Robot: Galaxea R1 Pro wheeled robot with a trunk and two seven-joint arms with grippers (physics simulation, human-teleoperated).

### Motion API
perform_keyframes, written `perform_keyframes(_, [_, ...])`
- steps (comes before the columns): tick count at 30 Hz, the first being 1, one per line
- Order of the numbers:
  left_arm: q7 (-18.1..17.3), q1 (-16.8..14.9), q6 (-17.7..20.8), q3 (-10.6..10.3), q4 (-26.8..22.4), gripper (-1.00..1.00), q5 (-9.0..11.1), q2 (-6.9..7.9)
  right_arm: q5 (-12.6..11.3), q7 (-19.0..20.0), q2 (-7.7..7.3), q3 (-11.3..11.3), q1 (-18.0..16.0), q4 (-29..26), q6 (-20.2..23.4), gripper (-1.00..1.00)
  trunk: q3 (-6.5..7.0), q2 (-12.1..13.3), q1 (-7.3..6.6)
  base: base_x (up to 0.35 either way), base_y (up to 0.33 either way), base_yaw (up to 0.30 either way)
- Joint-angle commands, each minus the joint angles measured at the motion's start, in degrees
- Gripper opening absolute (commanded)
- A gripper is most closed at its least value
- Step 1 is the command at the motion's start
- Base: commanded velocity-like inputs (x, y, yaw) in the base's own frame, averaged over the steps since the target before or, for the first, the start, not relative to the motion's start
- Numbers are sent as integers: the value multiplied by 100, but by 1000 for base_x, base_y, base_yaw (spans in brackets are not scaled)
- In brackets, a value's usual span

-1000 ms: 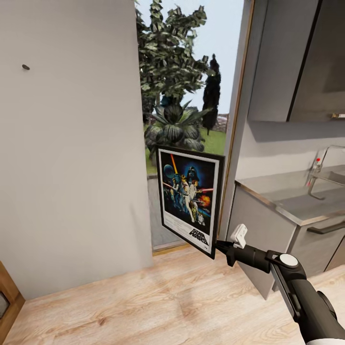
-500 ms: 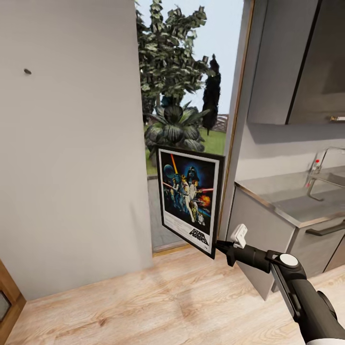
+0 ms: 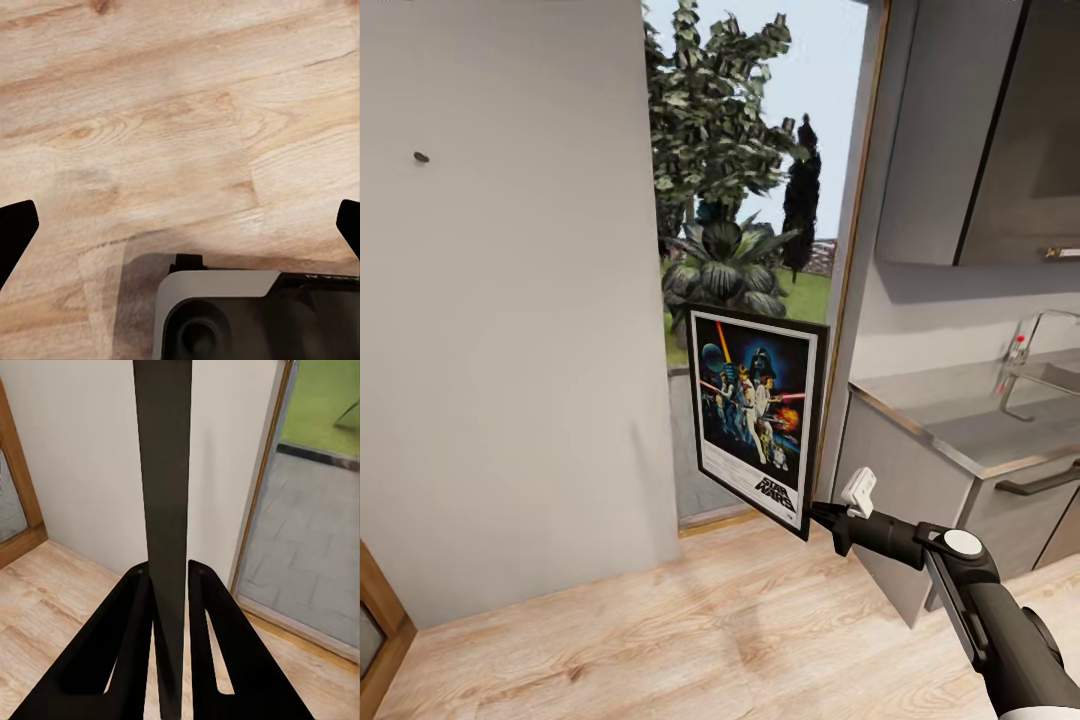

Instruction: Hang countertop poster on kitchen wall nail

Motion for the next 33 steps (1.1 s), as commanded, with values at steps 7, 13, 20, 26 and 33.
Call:
perform_keyframes(7, [0,1,-9,4,-7,100,1,-1,10,39,2,-11,-4,-9,60,-100,119,276,-153,0,0,0])
perform_keyframes(13, [0,3,-8,4,-7,100,1,-2,10,39,2,-11,-2,-9,60,-100,226,517,-285,0,0,0])
perform_keyframes(20, [0,1,-9,4,-7,100,1,-1,10,39,2,-11,-1,-9,60,-100,352,797,-438,0,0,0])
perform_keyframes(26, [0,1,-8,4,-7,100,1,-1,10,39,2,-11,0,-9,60,-100,460,1038,-570,0,0,0])
perform_keyframes(33, [0,2,-9,4,-7,100,1,-1,10,39,2,-7,-4,-9,60,-100,585,1319,-724,0,0,0])
